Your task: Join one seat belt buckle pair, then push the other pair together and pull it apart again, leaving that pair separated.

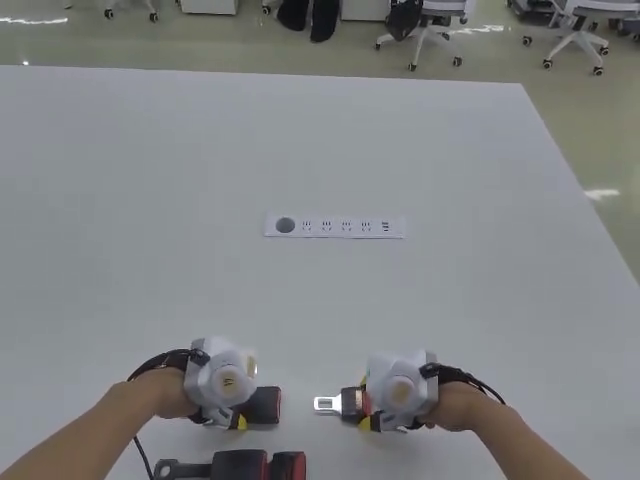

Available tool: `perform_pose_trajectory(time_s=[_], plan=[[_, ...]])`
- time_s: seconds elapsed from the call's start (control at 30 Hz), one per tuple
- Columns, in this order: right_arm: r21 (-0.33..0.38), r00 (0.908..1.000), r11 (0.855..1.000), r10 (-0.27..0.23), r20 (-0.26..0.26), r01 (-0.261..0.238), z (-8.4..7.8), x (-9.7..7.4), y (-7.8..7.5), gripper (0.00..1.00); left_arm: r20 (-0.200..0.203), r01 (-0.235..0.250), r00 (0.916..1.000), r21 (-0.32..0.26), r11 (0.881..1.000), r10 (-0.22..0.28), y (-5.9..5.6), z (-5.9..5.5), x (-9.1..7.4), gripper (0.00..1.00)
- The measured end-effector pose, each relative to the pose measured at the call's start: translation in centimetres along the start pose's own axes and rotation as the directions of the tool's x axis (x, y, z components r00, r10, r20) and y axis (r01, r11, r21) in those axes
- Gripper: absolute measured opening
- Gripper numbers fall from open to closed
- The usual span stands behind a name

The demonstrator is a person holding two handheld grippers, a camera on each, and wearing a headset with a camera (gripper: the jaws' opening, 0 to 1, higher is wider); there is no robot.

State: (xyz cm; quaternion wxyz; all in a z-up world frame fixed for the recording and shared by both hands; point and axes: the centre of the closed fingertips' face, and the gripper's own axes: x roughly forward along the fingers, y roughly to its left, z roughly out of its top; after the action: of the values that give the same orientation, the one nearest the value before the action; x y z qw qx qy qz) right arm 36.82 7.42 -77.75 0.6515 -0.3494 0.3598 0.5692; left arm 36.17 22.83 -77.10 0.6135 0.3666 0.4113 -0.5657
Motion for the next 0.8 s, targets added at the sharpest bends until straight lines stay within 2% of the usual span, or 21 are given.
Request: perform_pose_trajectory(time_s=[0.1, 0.23, 0.43, 0.6, 0.7, 0.8], plan=[[-0.035, 0.9999, 0.999, -0.011, 0.002, 0.011, 0.0, -0.1, -0.1, 0.34, 0.009, -0.015, 0.9998, -0.021, 1.0, 0.015, 0.2, -0.2, 0.0, 0.35], [-0.057, 0.9991, 0.997, -0.042, 0.002, 0.042, 0.1, -0.1, -0.6, 0.4, 0.02, -0.036, 0.9991, -0.012, 0.999, 0.036, 0.2, -0.1, -0.2, 0.37], [-0.055, 0.9983, 0.997, -0.059, -0.002, 0.059, 0.2, -0.5, -0.5, 0.51, 0.035, -0.073, 0.9967, -0.018, 0.997, 0.074, 0.5, -0.6, -0.4, 0.39], [-0.06, 0.9977, 0.996, -0.067, -0.01, 0.066, 0.0, -0.9, -0.2, 0.55, 0.032, -0.087, 0.9956, -0.038, 0.995, 0.088, 0.1, -1.1, -0.8, 0.42], [-0.05, 0.9976, 0.996, -0.068, -0.007, 0.068, -0.4, -0.9, -0.1, 0.58, 0.064, -0.1, 0.9923, -0.084, 0.991, 0.105, -0.1, -1.0, -1.4, 0.44], [-0.04, 0.9972, 0.996, -0.075, -0.002, 0.075, -0.6, -1.2, 0.2, 0.6, 0.082, -0.108, 0.9897, -0.108, 0.988, 0.117, 0.0, -1.6, -1.8, 0.44]])
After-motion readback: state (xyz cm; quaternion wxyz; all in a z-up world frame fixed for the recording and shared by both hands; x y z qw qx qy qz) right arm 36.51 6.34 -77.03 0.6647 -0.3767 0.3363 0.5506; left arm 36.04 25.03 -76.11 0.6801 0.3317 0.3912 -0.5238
